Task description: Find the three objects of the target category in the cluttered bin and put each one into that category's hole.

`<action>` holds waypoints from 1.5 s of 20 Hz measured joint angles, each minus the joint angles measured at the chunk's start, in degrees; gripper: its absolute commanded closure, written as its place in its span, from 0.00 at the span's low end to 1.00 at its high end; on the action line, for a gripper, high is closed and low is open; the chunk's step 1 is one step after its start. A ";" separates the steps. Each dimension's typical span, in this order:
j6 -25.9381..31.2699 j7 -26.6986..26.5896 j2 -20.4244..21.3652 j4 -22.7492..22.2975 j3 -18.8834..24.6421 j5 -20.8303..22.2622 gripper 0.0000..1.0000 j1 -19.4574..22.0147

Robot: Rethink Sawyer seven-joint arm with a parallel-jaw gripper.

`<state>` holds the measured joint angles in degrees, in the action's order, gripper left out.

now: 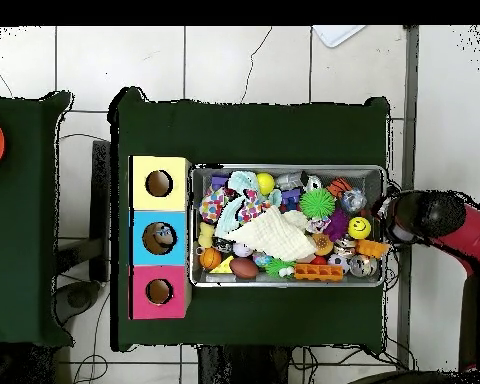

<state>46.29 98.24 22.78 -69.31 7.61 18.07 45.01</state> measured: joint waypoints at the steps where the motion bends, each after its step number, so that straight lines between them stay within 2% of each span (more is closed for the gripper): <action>1: 0.00 0.00 0.02 -0.06 0.00 -0.01 0.00 -0.18; 11: 0.00 0.00 0.90 -1.27 0.00 -0.02 0.00 -3.27; 16: -0.43 0.00 0.60 -1.57 -0.02 0.01 0.00 -3.50; 27: -7.15 0.00 -5.39 -1.21 -1.00 -0.01 0.00 -2.70; 30: -7.41 0.00 -5.72 -0.62 -1.13 -0.01 0.00 -2.77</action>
<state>38.88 98.24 17.06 -69.93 6.48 18.06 42.25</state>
